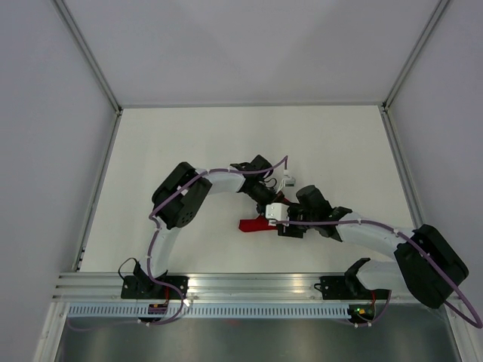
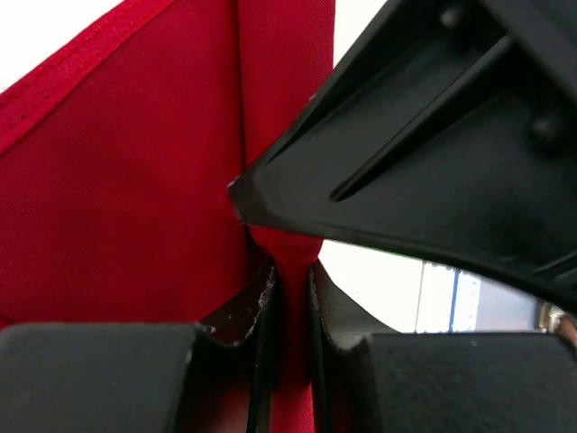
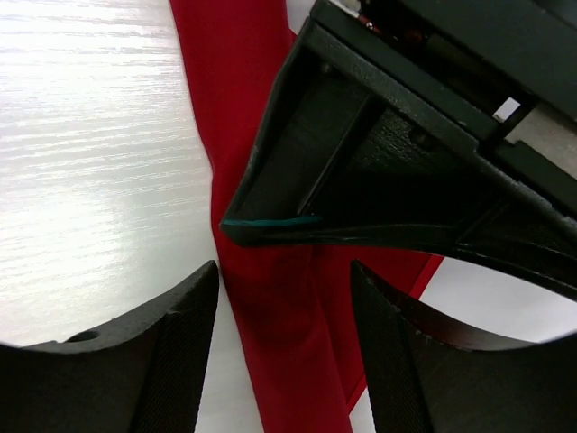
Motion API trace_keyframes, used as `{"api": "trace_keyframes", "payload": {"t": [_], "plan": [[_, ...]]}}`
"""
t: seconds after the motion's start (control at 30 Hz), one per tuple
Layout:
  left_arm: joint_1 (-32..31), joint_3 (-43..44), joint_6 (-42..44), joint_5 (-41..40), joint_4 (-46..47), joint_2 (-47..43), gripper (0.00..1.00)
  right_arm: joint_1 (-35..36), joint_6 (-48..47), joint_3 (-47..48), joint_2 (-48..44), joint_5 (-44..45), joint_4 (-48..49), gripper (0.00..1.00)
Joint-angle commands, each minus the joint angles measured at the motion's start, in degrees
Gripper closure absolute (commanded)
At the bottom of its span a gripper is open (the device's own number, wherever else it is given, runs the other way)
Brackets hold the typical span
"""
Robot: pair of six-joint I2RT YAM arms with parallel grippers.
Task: Fold the napkin, place the utensils inside, and roll it up
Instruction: Roll the napkin with the utensil
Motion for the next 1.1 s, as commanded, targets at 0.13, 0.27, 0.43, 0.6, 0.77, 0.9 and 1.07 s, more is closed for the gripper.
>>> {"api": "trace_keyframes", "payload": {"t": [0.13,0.27,0.43,0.6,0.77,0.9,1.07], "plan": [[0.3,-0.6,-1.6,-6.3,-5.6,4.2,0.87,0.8,0.4,-0.3,2.8,2.5,3.0,0.41],[0.4,-1.2,-2.3,-6.2,-4.9,3.1,0.73,0.8,-0.2,-0.6,3.7,2.1,0.8,0.58],[0.6,-2.1,-4.0,-6.9,-1.5,-0.5,0.62,0.8,-0.7,-0.6,4.4,1.1,-1.5,0.74],[1.8,-4.2,-7.4,-8.2,2.9,-4.5,0.57,0.8,-0.7,0.4,4.2,-0.6,-5.5,0.79],[3.5,-8.0,-10.7,-11.3,8.7,-10.5,0.56,0.6,-1.1,1.8,5.4,-2.7,-8.8,0.85],[4.7,-11.9,-12.5,-15.9,13.4,-16.0,0.56,-1.5,-3.1,5.1,9.5,-7.0,-14.0,0.87],[5.0,-24.3,-17.3,-29.4,30.8,-28.5,0.54,-5.2,-6.8,11.8,16.7,-14.5,-23.0,0.88]]}}
